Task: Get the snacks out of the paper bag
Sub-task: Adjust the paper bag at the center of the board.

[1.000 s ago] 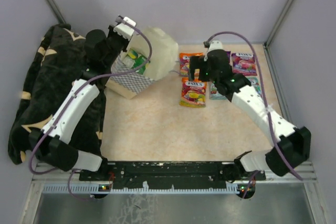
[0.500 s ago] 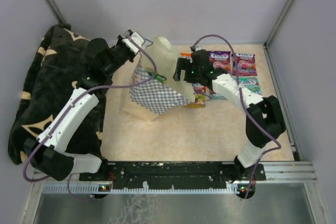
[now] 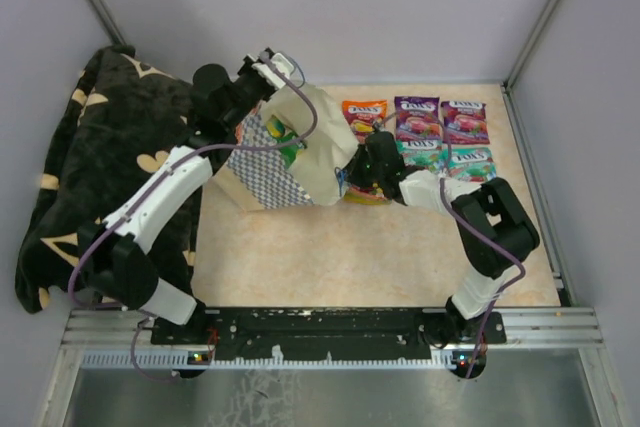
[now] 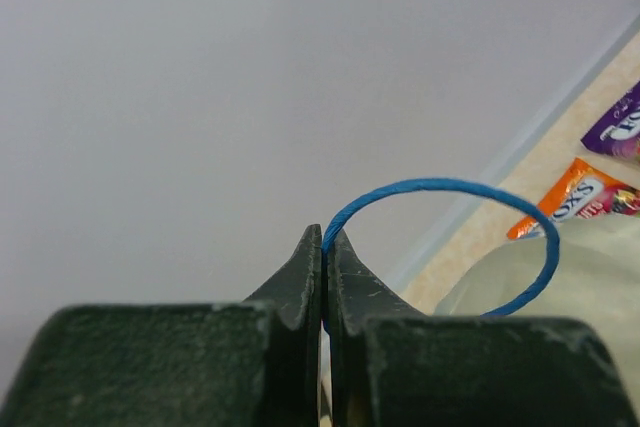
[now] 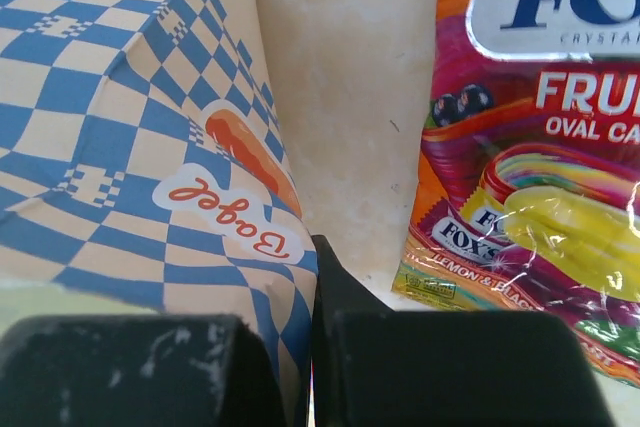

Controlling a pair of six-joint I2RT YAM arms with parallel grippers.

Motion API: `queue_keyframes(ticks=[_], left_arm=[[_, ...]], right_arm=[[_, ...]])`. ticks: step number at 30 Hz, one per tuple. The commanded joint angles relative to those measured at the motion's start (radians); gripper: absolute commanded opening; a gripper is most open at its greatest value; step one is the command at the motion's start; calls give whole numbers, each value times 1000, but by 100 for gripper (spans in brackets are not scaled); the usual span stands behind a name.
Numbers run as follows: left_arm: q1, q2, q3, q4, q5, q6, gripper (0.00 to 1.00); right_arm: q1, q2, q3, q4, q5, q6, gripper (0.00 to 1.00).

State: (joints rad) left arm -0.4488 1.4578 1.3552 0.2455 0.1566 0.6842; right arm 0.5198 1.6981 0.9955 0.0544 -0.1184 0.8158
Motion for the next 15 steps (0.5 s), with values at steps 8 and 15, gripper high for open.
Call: queue_keyframes(ticks=[8,15], left_arm=[[108,303,238,265,400,-191,0],[142,172,241,-56,552,-196,38]], right_arm=[[58,207,-129,757,296,460,0],[60,384,103,741,429,504,0]])
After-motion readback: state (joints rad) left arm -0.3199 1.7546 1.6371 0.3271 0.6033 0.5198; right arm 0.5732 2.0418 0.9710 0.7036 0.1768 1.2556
